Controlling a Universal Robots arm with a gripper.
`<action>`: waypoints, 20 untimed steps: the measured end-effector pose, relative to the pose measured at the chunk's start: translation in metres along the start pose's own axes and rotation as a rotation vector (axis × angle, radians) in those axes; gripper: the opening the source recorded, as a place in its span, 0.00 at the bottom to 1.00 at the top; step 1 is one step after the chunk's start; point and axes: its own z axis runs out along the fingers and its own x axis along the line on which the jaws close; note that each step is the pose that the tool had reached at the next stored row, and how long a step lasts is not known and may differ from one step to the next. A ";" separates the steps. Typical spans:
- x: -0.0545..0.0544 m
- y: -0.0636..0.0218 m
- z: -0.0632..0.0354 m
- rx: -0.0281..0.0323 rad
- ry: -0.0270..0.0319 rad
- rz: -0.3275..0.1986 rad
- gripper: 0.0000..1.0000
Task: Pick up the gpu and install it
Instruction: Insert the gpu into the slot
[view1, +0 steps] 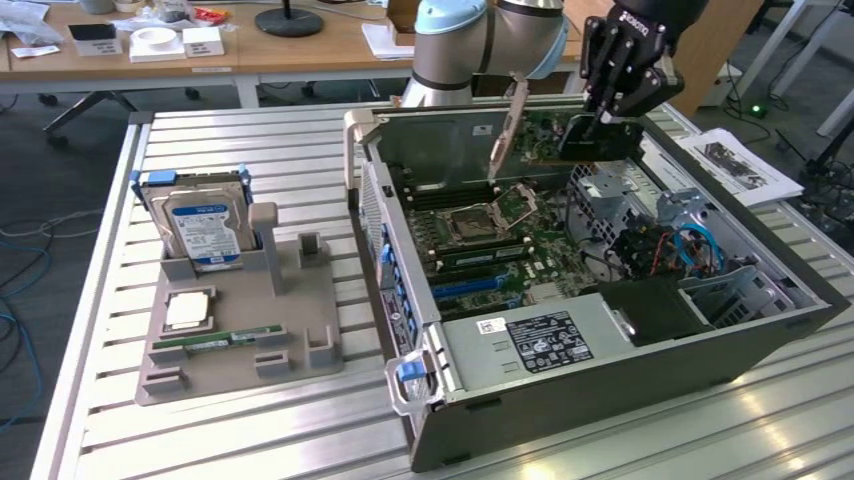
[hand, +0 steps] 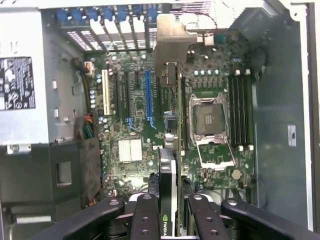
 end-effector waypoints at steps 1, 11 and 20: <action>0.000 0.0000 0.0000 -0.0001 0.0003 -0.005 0.27; 0.000 0.0000 0.0001 -0.0001 0.0003 -0.007 0.27; 0.000 0.0000 0.0001 -0.0005 0.0010 -0.021 0.27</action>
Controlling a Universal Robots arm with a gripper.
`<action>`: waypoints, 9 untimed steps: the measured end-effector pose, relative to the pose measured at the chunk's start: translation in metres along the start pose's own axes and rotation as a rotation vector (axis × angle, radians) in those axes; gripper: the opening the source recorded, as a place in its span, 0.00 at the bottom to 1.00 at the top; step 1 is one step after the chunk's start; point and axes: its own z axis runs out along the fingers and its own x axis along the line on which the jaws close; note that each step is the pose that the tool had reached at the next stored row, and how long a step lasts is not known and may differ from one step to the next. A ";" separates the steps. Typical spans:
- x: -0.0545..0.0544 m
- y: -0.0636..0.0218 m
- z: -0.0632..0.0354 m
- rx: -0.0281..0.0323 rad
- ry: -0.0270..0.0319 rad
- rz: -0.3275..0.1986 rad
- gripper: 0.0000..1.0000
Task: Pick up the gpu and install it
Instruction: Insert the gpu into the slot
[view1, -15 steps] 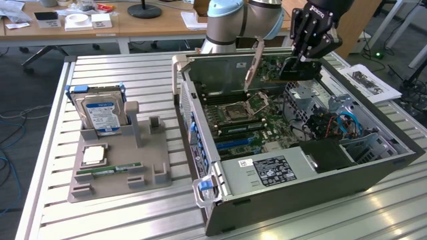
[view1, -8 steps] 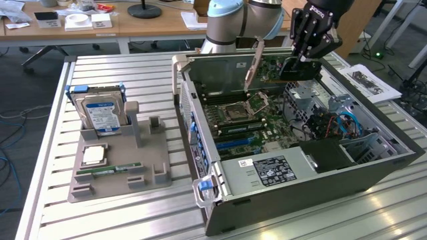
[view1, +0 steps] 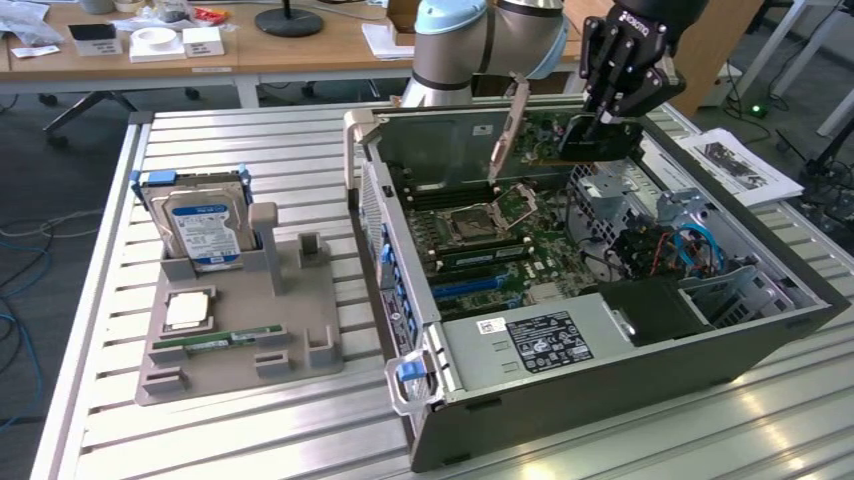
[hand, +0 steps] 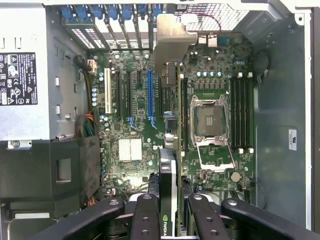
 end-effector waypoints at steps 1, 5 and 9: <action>0.000 0.0000 0.0000 -0.0001 0.0004 -0.008 0.27; 0.000 0.0000 0.0001 -0.0011 0.0026 -0.050 0.27; 0.000 0.0000 0.0001 -0.0019 0.0044 -0.084 0.27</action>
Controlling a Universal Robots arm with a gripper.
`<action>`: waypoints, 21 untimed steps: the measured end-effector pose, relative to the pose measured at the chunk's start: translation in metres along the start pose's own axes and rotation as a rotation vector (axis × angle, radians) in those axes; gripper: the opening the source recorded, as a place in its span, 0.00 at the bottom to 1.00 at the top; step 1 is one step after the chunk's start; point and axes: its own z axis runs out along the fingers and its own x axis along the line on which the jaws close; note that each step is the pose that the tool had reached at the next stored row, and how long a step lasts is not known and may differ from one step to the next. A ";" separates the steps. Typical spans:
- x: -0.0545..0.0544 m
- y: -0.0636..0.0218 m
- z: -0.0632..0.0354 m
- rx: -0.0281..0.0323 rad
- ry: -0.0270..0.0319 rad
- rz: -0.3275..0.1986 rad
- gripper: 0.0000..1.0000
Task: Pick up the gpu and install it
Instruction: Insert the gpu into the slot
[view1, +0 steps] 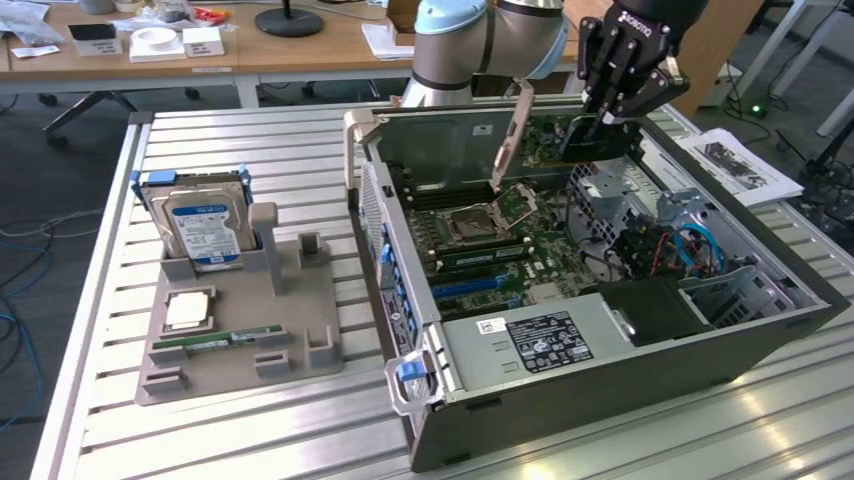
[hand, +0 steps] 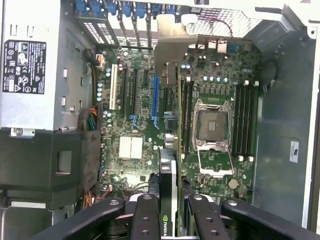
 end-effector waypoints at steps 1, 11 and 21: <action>0.000 0.0000 0.0000 0.0000 0.0000 0.000 0.27; 0.000 0.0033 0.0036 0.0186 0.0008 0.000 0.27; 0.000 0.0031 0.0092 0.0187 0.0006 0.000 0.27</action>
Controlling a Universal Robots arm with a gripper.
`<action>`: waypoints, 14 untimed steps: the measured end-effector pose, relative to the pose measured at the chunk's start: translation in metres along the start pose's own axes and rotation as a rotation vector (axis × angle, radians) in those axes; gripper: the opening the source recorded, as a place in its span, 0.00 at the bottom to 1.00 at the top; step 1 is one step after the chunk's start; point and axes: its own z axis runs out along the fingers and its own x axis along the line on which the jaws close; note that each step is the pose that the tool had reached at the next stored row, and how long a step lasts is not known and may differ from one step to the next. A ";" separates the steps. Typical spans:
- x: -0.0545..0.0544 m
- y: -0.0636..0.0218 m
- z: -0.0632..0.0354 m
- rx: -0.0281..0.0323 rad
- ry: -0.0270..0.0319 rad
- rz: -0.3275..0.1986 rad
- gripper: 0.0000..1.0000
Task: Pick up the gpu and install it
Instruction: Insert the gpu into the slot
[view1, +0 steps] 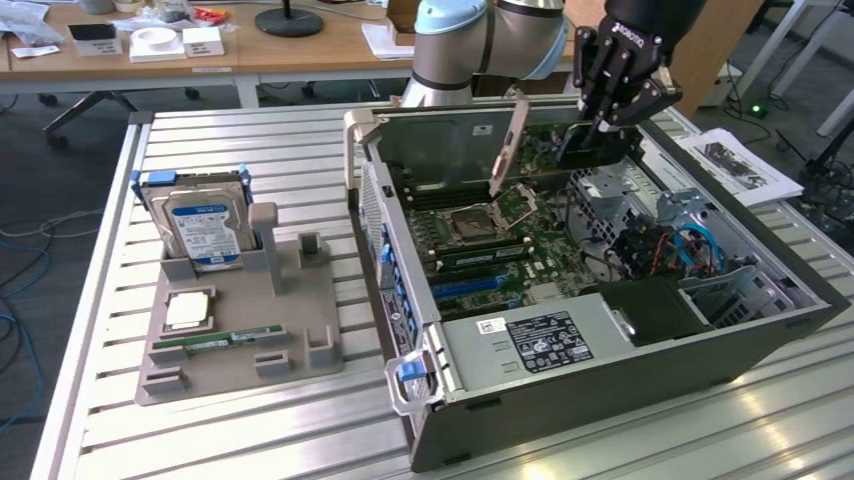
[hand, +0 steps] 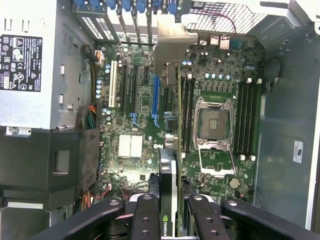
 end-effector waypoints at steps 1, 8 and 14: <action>0.000 0.0000 0.0016 0.0000 -0.0001 0.000 0.27; 0.000 -0.0001 0.0070 0.0000 0.0001 0.000 0.27; 0.000 -0.0001 0.0074 0.0000 0.0000 0.000 0.27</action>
